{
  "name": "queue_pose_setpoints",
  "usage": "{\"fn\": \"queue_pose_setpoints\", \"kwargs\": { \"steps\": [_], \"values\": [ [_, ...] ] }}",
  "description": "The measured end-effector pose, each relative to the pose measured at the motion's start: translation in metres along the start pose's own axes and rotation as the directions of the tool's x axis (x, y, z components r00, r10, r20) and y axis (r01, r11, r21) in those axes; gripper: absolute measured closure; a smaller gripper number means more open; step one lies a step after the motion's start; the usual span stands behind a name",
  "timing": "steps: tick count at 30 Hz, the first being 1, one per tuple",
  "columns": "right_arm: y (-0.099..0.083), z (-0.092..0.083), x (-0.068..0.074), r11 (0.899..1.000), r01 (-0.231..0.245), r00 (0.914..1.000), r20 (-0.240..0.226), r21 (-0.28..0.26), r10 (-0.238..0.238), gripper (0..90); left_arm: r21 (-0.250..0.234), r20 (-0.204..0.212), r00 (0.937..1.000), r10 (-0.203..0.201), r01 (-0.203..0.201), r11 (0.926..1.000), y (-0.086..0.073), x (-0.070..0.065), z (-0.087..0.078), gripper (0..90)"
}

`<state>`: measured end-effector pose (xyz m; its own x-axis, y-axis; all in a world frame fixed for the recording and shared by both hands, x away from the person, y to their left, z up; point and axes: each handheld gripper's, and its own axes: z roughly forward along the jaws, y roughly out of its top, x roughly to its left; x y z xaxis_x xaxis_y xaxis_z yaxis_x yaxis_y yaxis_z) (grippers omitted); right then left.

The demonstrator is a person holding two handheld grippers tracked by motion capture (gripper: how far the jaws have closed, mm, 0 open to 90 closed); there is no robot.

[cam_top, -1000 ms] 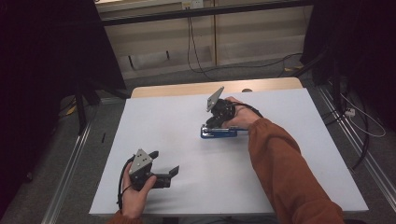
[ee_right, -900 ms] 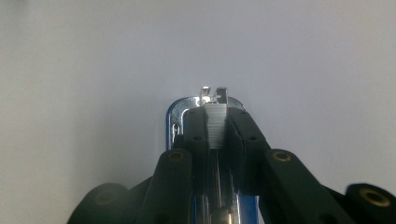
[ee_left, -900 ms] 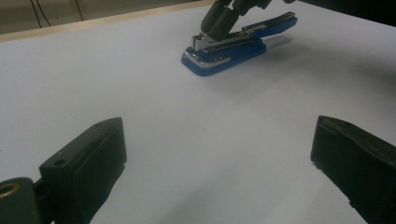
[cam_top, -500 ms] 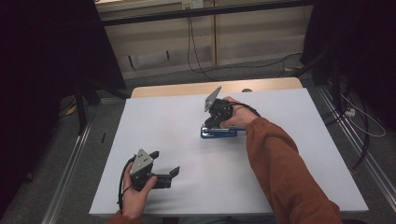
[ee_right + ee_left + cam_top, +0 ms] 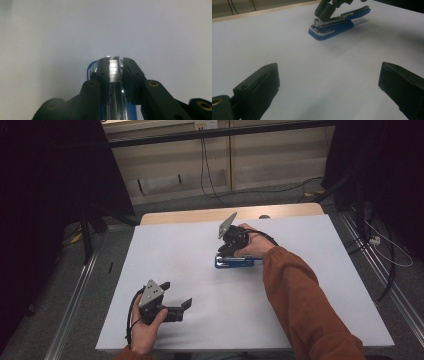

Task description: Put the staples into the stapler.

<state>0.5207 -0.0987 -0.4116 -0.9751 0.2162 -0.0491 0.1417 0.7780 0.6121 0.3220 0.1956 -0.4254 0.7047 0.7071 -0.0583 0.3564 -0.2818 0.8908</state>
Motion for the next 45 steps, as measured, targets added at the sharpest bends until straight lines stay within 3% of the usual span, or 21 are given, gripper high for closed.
{"fn": "queue_pose_setpoints", "kwargs": {
  "steps": [4,7,9,15,18,23,28,34,38,40,42,45],
  "values": [
    [0.0,0.0,0.0,1.0,-0.01,0.9999,0.005,-0.003,0.01,73.8,0.001,-0.002,1.0,0.004,-0.004,1.0,0.0,0.0,0.0,3.6],
    [0.0,-0.001,0.0,0.999,-0.032,0.9994,0.016,-0.014,0.032,67.2,-0.007,-0.013,0.9999,0.001,-0.001,1.0,0.0,0.001,-0.001,3.6],
    [-0.001,-0.001,0.001,0.998,-0.063,0.9963,0.057,-0.026,0.064,58.0,-0.006,-0.022,0.9998,-0.003,0.003,1.0,0.0,0.002,-0.002,3.6],
    [-0.005,-0.002,0.001,0.991,-0.12,0.9888,0.081,-0.055,0.125,45.7,-0.002,-0.022,0.9998,-0.003,0.003,1.0,0.0,0.002,-0.001,3.6],
    [-0.01,-0.005,0.0,0.985,-0.159,0.98,0.11,-0.072,0.166,37.1,0.0,-0.021,0.9998,-0.003,0.003,1.0,0.0,0.002,-0.001,3.6],
    [-0.018,-0.009,0.002,0.962,-0.241,0.9602,0.113,-0.125,0.256,24.4,-0.003,-0.02,0.9998,-0.009,0.009,1.0,0.0,0.003,-0.001,3.6],
    [-0.026,-0.012,0.006,0.947,-0.275,0.9451,0.134,-0.164,0.298,15.9,0.002,-0.016,0.9999,-0.004,0.004,1.0,-0.001,0.002,-0.001,3.6],
    [-0.032,-0.02,0.008,0.941,-0.287,0.9389,0.143,-0.178,0.313,15.4,0.003,-0.034,0.9994,-0.003,0.003,1.0,-0.001,0.003,-0.001,3.6],
    [-0.038,-0.026,0.011,0.928,-0.311,0.9236,0.165,-0.206,0.346,13.9,0.006,-0.038,0.9992,-0.011,0.011,0.9999,-0.001,0.004,-0.001,3.6],
    [-0.041,-0.027,0.013,0.917,-0.334,0.9168,0.151,-0.218,0.37,11.0,0.007,-0.036,0.9993,-0.011,0.012,0.9999,-0.001,0.004,0.0,3.6],
    [-0.043,-0.027,0.015,0.917,-0.341,0.9129,0.159,-0.209,0.376,9.3,0.008,-0.036,0.9993,-0.011,0.011,0.9999,-0.001,0.004,0.0,3.6],
    [-0.045,-0.028,0.018,0.905,-0.359,0.898,0.179,-0.229,0.402,8.3,0.009,-0.037,0.9993,-0.011,0.011,0.9999,-0.001,0.004,-0.001,3.6]
  ]
}}
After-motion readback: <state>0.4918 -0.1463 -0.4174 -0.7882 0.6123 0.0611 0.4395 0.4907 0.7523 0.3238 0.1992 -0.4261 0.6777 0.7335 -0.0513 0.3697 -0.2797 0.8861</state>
